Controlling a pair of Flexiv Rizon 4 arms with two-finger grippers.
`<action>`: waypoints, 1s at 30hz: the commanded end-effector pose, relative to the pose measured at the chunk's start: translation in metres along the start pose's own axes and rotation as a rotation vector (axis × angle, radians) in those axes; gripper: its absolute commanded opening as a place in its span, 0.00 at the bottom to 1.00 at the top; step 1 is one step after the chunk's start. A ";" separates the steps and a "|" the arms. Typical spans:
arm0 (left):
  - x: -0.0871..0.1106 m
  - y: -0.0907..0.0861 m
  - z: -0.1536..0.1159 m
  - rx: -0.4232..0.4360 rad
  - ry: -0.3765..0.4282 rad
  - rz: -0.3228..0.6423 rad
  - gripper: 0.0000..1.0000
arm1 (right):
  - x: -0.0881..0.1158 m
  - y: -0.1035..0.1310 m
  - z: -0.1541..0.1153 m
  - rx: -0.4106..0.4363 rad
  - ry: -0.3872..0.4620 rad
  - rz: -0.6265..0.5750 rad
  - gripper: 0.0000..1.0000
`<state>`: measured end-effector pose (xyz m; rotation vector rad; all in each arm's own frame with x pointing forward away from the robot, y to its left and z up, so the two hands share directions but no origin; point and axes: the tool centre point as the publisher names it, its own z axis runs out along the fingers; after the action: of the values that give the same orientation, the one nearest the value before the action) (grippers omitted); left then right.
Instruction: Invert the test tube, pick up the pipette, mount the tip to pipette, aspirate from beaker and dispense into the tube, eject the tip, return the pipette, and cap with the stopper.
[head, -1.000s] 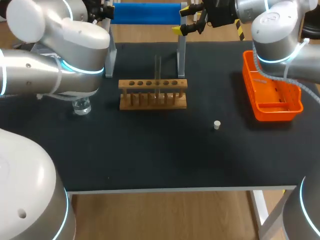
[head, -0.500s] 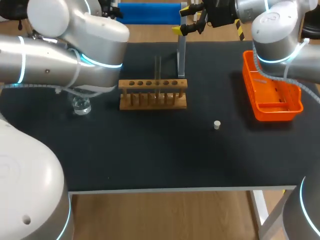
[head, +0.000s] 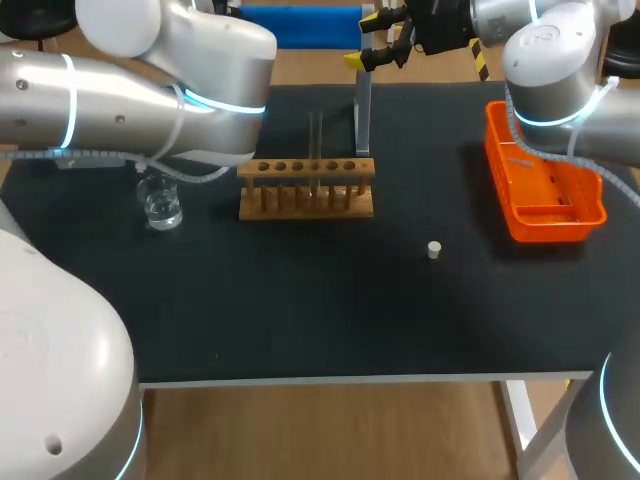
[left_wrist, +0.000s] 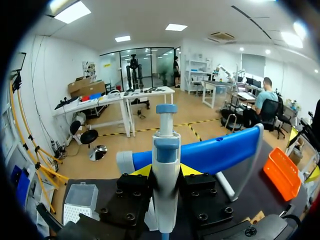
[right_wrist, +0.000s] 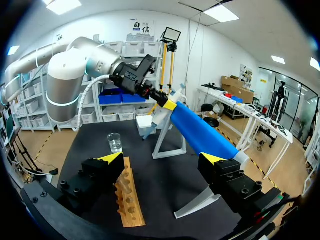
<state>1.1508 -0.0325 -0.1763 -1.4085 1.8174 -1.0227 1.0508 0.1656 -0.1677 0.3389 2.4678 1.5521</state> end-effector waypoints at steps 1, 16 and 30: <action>0.000 -0.005 0.006 -0.052 -0.009 -0.002 0.00 | 0.000 0.000 -0.001 0.001 0.001 0.000 1.00; 0.002 0.010 0.016 -0.107 -0.013 -0.016 0.00 | 0.000 0.000 -0.001 0.001 0.001 0.000 1.00; 0.005 0.021 0.020 -0.144 -0.008 -0.031 0.41 | 0.000 0.000 -0.001 0.001 0.001 0.000 1.00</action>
<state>1.1556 -0.0379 -0.2056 -1.5154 1.8830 -0.9336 1.0508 0.1656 -0.1677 0.3391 2.4677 1.5522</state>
